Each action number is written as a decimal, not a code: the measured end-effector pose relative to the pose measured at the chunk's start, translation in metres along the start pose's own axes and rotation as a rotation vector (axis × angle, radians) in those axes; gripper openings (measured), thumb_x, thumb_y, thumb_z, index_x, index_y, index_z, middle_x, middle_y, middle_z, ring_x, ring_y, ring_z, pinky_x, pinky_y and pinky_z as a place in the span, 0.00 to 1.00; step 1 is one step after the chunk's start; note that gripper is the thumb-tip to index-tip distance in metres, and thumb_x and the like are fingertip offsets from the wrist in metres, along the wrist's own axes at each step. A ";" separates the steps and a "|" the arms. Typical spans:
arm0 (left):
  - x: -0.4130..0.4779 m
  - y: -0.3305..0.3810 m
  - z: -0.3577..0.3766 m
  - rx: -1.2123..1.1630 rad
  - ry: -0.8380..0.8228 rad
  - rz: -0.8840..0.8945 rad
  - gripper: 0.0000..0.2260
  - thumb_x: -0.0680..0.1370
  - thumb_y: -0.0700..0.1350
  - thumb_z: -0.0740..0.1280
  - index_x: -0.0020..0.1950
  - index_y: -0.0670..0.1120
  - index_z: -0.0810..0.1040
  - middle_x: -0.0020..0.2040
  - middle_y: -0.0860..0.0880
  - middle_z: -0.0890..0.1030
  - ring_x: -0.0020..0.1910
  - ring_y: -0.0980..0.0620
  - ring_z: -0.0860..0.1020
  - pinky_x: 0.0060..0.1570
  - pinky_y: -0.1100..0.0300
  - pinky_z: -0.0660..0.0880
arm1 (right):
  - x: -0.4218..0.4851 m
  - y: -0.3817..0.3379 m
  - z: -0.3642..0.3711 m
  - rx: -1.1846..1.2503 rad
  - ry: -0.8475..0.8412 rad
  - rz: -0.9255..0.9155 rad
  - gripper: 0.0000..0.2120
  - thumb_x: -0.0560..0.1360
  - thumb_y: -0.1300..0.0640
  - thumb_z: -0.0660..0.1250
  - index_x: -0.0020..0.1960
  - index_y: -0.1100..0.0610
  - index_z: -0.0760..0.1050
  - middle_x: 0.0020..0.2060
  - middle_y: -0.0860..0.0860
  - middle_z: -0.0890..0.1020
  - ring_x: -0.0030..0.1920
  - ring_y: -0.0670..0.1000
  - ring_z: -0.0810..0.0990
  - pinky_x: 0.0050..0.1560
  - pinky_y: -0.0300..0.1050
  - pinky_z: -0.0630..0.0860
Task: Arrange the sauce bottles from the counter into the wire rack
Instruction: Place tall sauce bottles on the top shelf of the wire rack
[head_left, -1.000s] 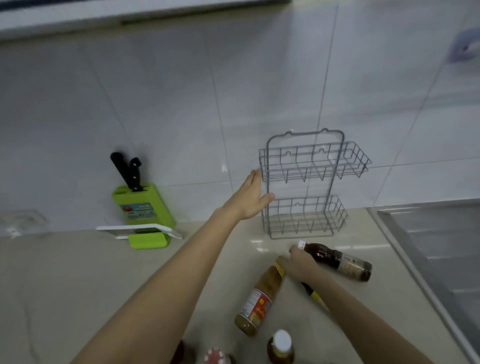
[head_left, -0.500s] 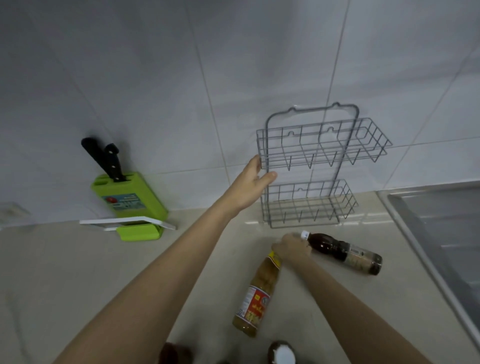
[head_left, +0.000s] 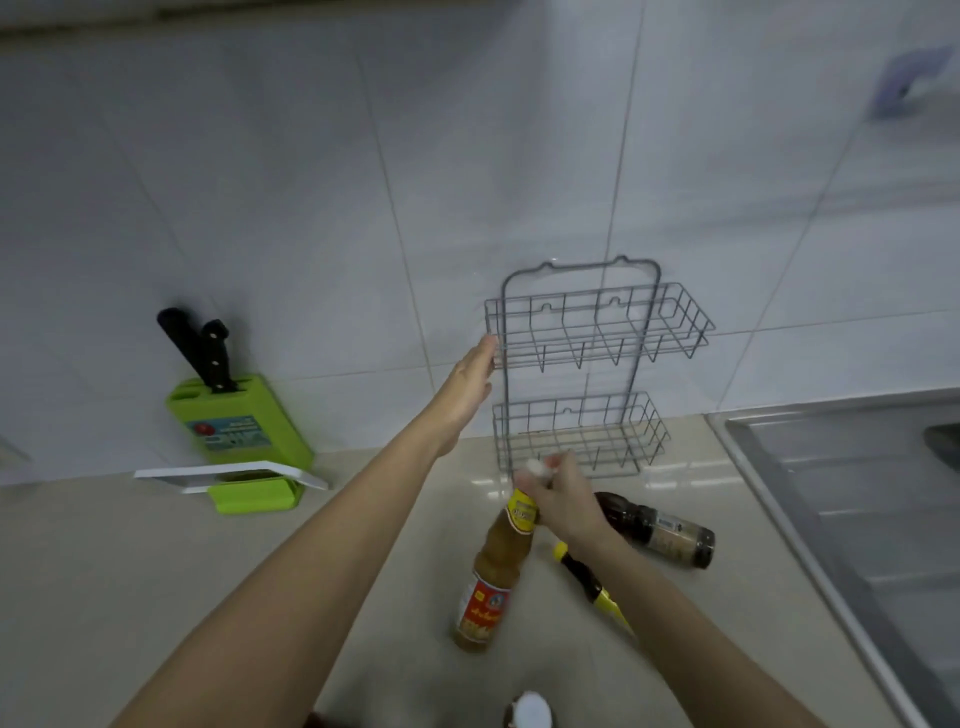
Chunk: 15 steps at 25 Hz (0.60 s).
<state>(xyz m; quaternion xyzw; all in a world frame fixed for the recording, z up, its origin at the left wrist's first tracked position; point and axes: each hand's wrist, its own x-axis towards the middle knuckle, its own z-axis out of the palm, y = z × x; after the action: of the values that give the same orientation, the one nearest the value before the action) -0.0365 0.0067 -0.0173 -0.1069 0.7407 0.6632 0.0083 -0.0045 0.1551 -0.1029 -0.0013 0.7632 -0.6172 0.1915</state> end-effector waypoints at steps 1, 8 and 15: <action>-0.001 0.002 0.000 -0.029 0.003 -0.013 0.29 0.81 0.61 0.47 0.78 0.47 0.53 0.79 0.49 0.58 0.76 0.53 0.59 0.77 0.51 0.56 | -0.007 -0.016 -0.011 -0.044 0.035 -0.122 0.16 0.75 0.53 0.69 0.55 0.57 0.66 0.49 0.57 0.79 0.50 0.56 0.80 0.47 0.57 0.80; -0.009 0.005 0.000 -0.180 -0.031 -0.036 0.35 0.77 0.67 0.40 0.77 0.48 0.58 0.77 0.50 0.62 0.76 0.51 0.61 0.77 0.50 0.55 | -0.018 -0.197 -0.097 0.134 0.248 -0.580 0.18 0.65 0.40 0.71 0.46 0.43 0.66 0.49 0.57 0.83 0.49 0.54 0.84 0.49 0.60 0.81; -0.004 0.006 -0.002 -0.234 0.004 -0.037 0.37 0.76 0.69 0.40 0.77 0.48 0.55 0.78 0.50 0.60 0.76 0.53 0.59 0.78 0.53 0.52 | 0.023 -0.291 -0.086 -0.052 0.382 -0.781 0.18 0.72 0.46 0.69 0.52 0.52 0.64 0.49 0.54 0.79 0.49 0.56 0.80 0.43 0.52 0.79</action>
<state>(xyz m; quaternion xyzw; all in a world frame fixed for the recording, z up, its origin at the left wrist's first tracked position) -0.0339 0.0056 -0.0104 -0.1222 0.6561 0.7447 0.0065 -0.1189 0.1618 0.1787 -0.1804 0.7423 -0.6132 -0.2011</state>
